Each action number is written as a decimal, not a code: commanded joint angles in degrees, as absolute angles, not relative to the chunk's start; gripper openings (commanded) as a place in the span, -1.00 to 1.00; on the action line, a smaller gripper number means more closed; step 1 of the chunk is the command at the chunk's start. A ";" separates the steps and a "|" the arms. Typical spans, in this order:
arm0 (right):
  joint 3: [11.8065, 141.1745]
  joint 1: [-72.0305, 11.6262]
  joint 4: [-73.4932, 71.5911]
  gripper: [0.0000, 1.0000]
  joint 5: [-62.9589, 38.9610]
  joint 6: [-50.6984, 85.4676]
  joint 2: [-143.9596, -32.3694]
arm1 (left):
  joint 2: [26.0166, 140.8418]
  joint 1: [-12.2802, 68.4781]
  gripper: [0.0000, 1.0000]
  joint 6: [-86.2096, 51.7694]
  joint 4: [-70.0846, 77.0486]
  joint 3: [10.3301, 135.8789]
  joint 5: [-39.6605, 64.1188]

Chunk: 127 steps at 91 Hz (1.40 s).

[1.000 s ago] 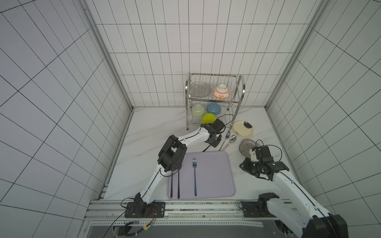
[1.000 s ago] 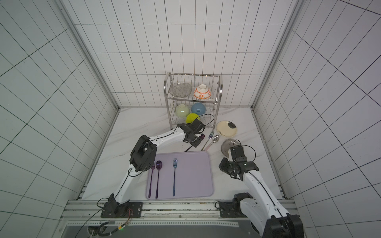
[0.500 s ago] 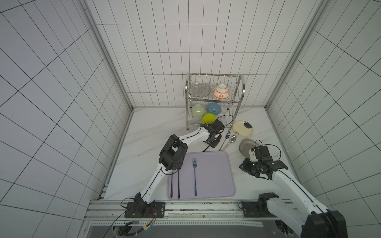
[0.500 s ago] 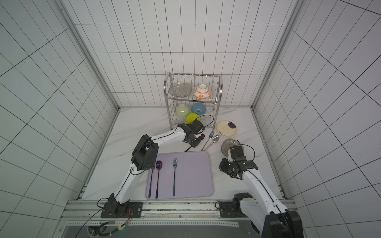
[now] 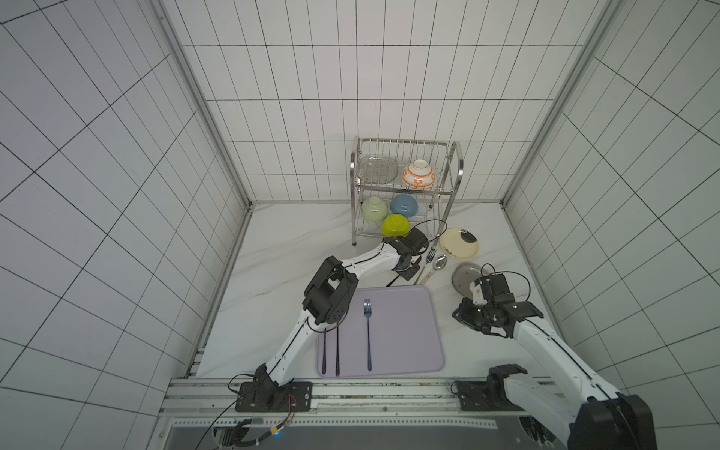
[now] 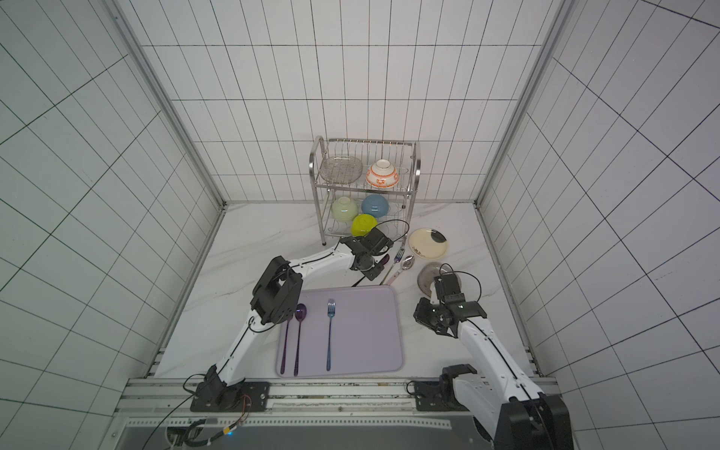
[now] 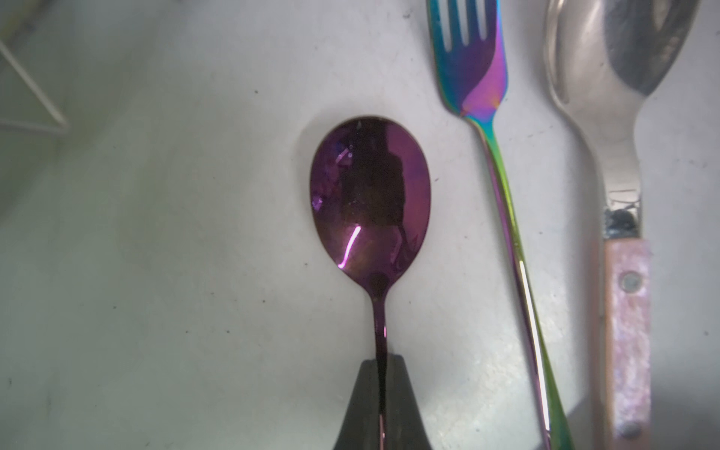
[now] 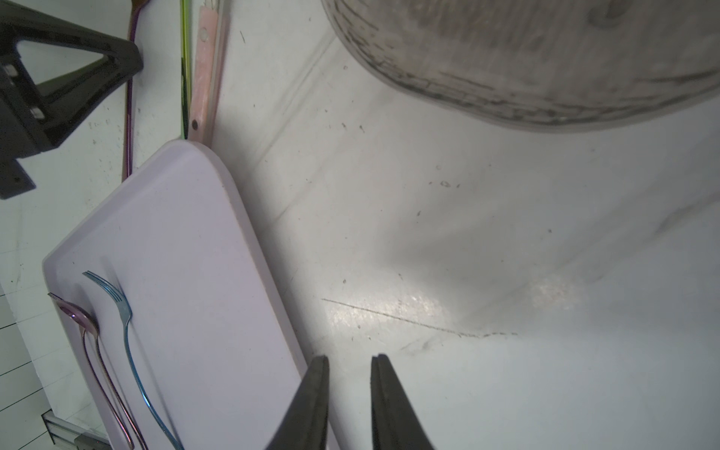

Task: Set the spoon and fork side by side
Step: Pick up the spoon from the center of the board, then place the spoon on the tray.

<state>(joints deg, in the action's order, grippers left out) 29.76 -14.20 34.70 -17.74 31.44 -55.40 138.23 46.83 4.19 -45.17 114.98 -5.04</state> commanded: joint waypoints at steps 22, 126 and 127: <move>31.29 -13.62 35.95 -0.55 -17.66 30.59 -55.89 | 128.74 46.58 -1.00 4.53 -32.95 106.49 -12.81; 28.88 -13.62 35.97 -0.55 -20.84 31.09 -52.58 | 83.99 54.49 -1.00 -48.29 -12.39 53.73 4.18; 28.85 -13.62 36.05 -0.55 -20.97 31.10 -52.37 | 83.70 54.54 -1.00 -48.62 -12.09 53.15 4.24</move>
<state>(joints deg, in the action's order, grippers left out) 29.63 -14.20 33.95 -19.55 31.33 -53.93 87.53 53.56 -41.47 -20.58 57.23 -0.19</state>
